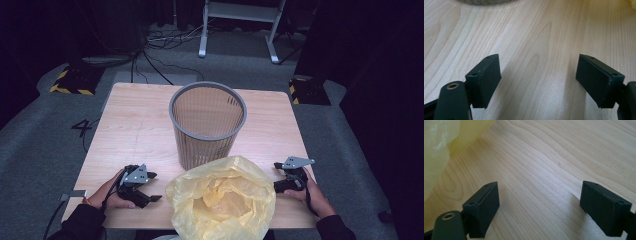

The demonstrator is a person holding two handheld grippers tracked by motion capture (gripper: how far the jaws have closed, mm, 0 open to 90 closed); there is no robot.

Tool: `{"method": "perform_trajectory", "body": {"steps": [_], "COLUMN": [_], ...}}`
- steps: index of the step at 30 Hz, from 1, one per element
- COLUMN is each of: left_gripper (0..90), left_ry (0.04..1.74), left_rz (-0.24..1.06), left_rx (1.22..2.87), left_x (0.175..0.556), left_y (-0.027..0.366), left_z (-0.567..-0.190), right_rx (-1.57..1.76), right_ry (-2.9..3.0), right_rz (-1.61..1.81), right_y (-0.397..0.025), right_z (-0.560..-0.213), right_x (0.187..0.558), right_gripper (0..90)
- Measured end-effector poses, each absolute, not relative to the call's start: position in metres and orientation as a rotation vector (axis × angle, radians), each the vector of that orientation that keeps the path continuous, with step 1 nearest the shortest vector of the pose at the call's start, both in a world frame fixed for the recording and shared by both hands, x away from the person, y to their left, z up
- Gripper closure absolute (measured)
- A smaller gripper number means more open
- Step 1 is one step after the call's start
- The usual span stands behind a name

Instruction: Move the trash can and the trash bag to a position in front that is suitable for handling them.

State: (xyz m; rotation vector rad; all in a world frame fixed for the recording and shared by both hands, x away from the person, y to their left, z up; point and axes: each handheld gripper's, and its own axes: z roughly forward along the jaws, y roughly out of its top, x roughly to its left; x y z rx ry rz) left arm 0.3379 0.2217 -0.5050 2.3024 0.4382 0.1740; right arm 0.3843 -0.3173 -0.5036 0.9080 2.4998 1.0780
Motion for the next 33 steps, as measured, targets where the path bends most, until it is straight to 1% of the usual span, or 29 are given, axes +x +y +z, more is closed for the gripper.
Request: {"method": "perform_trajectory", "body": {"steps": [17,22,28,33], "left_gripper": [20.0,20.1,20.2,20.9], "left_ry": [0.46,0.427,0.372,0.343], "left_rz": [0.183,0.15,0.147,0.134], "left_rx": [2.313,2.307,2.32,2.298], "left_x": [0.335,0.333,0.327,0.325], "left_y": [0.224,0.224,0.228,0.231], "left_z": [-0.504,-0.499,-0.488,-0.479], "right_rx": [0.913,0.914,0.916,0.914], "right_ry": [2.497,2.498,2.5,2.509], "right_rz": [1.075,1.071,1.071,1.066], "right_y": [-0.317,-0.317,-0.317,-0.317], "right_z": [-0.504,-0.503,-0.503,-0.503], "right_x": [0.384,0.384,0.384,0.385], "right_gripper": [15.7,15.6,15.5,15.3]}}
